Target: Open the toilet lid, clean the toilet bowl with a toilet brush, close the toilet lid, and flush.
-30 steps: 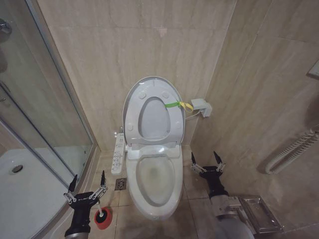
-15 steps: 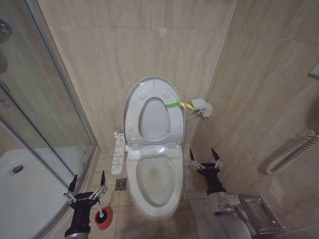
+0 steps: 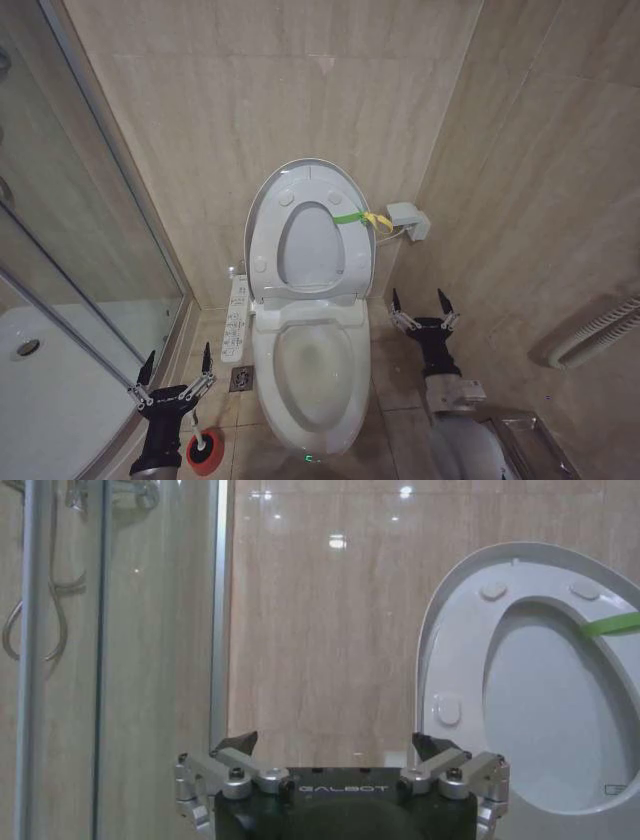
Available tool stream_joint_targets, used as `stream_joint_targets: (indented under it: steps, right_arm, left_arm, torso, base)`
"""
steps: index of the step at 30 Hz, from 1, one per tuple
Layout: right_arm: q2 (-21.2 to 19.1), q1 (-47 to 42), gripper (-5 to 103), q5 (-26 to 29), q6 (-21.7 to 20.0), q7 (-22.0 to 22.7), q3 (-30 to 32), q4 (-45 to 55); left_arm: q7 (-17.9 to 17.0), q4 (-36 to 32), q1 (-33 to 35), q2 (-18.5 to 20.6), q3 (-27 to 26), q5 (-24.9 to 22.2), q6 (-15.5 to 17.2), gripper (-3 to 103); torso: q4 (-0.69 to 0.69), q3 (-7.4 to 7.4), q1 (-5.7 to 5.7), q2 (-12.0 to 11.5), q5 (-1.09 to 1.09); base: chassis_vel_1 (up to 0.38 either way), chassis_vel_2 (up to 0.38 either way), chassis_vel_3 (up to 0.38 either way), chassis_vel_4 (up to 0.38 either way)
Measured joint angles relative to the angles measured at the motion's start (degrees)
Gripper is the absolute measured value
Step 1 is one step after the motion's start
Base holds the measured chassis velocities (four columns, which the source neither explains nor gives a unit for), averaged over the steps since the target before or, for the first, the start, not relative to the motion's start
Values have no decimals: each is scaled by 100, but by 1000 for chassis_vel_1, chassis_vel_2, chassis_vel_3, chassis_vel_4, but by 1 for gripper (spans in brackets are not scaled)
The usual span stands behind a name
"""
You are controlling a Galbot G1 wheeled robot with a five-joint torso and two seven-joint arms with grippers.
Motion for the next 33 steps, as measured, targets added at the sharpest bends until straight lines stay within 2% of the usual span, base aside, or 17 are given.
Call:
stream_joint_targets:
  steps: [4,12,18,33]
  right_arm:
    - [1,219,100,-50,-92,52,-31,-130]
    - [-74,1212,100,29,-98,-11,-162,-764]
    - [-83,2160,100,309,-81,33,-253,-1615]
    - [-89,3935,100,350,79,32,-298,-3333]
  left_arm:
    - [0,0,1,0,1,0,0,100]
    - [0,0,1,0,1,0,0,100]
    - [0,0,0,0,0,0,0,100]
    - [0,0,0,0,0,0,0,100]
  torso:
    - [0,0,0,0,-1]
    - [0,1,2,0,-1]
    - [1,1,2,0,-1]
    - [1,1,2,0,-1]
  base:
    - [0,0,0,0]
    - [0,0,0,0]
    - [0,0,0,0]
    - [0,0,0,0]
